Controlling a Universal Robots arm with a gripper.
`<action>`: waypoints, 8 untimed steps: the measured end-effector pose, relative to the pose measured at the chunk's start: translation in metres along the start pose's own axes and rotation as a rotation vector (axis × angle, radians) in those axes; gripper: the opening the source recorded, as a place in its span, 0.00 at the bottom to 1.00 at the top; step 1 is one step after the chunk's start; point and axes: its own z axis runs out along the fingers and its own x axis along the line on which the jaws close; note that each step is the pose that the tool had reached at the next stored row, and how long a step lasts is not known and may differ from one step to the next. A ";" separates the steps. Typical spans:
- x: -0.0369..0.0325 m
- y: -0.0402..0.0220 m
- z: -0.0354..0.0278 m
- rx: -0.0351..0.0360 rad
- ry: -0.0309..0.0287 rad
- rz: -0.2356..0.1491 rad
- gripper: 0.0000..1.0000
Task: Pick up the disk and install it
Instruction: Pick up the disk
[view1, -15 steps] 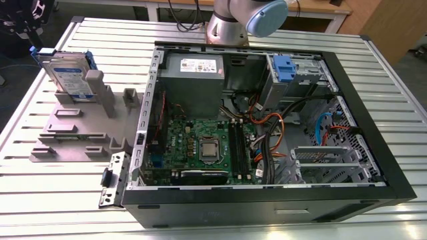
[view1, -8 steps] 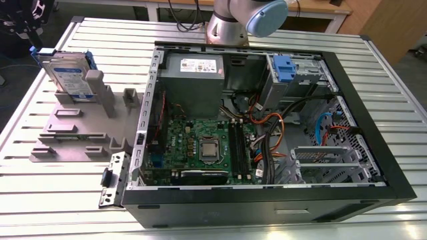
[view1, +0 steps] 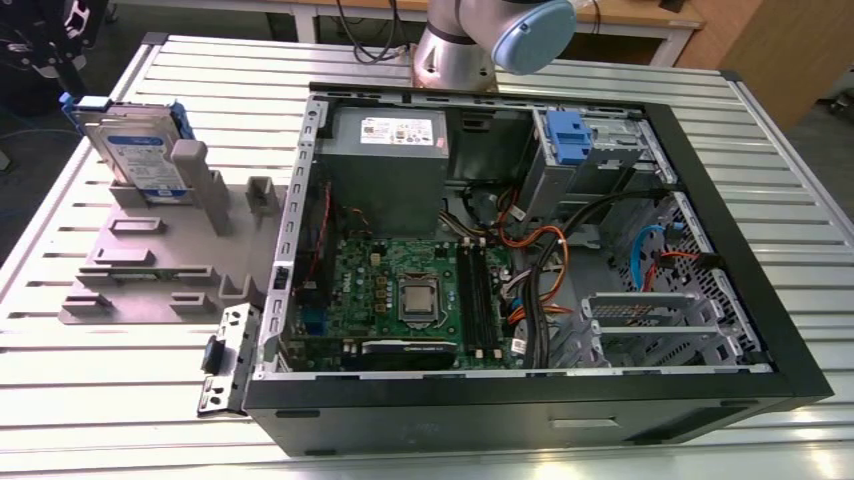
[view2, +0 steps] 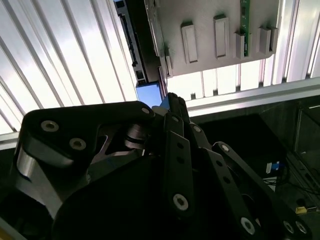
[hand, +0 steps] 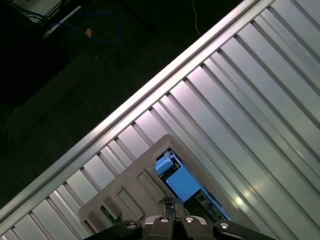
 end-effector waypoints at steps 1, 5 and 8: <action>0.0000 0.0000 0.0001 0.0029 -0.0026 0.000 0.11; 0.0001 0.0000 0.0002 0.0157 -0.0140 -0.001 0.11; 0.0000 0.0000 0.0003 0.0214 -0.0192 -0.001 0.11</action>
